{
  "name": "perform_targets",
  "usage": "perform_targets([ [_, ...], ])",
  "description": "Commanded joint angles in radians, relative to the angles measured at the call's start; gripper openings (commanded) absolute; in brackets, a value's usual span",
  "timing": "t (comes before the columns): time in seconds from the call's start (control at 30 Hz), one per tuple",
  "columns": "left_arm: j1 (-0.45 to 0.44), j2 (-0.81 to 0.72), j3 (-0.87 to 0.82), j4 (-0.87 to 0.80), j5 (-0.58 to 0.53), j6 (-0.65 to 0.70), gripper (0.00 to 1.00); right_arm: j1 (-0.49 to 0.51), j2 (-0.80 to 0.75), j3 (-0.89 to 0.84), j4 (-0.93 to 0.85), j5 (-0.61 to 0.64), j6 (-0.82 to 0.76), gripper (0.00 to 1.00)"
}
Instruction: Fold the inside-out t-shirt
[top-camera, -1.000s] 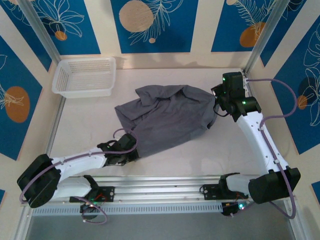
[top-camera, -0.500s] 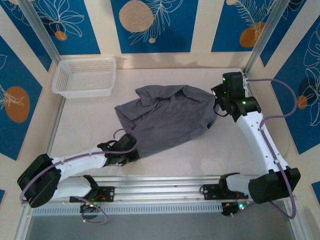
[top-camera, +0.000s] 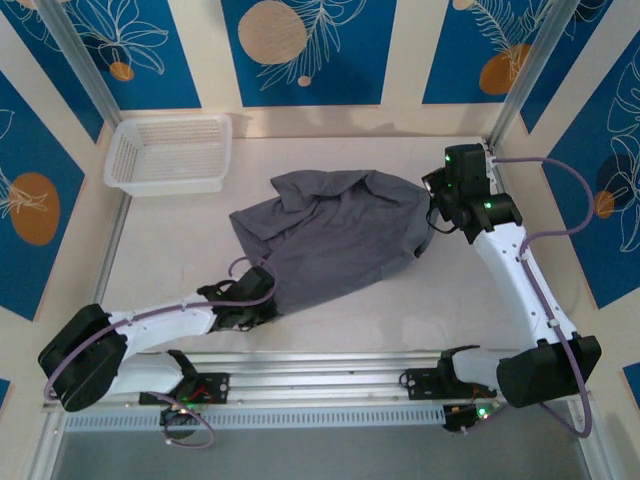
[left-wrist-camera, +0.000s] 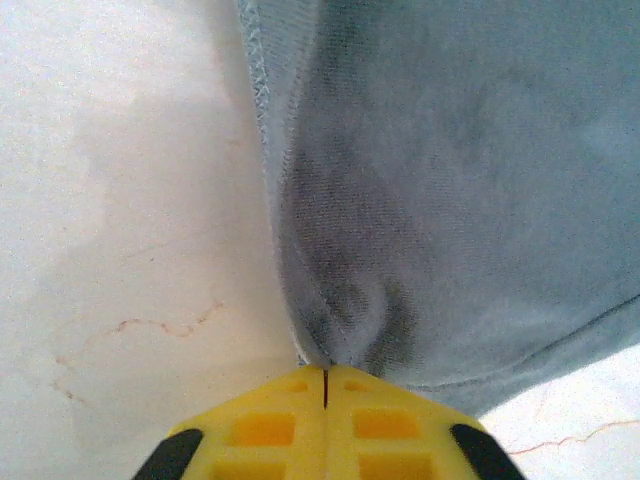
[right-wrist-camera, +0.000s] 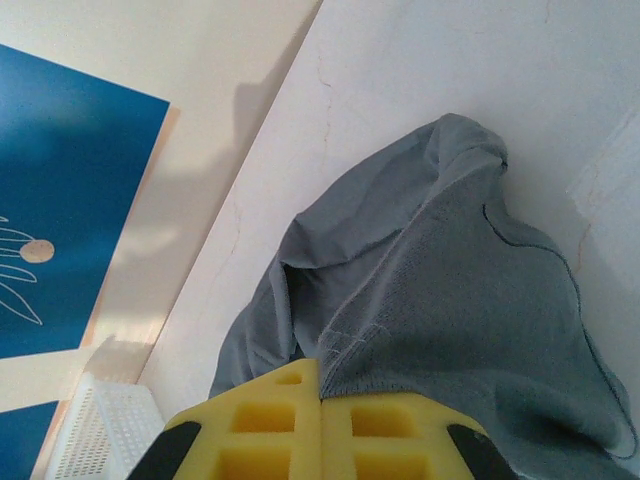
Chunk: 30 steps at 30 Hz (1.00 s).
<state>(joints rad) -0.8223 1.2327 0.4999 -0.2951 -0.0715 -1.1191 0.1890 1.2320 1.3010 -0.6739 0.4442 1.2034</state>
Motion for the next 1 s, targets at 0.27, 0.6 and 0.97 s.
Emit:
perform_targets([
  [0.27,0.082,-0.162,0.233,-0.25,-0.15,0.2,0.0,0.002,-0.036,0.109,0.003,0.014,-0.023,0.0],
  [0.6,0.443,-0.085,1.171,-0.371,-0.198,0.695,0.0,-0.109,0.001,0.653,0.13,0.131,0.014,0.0],
  [0.97,0.463,0.001,1.554,-0.169,-0.091,0.873,0.0,-0.117,-0.026,0.849,0.39,0.189,0.016,0.0],
])
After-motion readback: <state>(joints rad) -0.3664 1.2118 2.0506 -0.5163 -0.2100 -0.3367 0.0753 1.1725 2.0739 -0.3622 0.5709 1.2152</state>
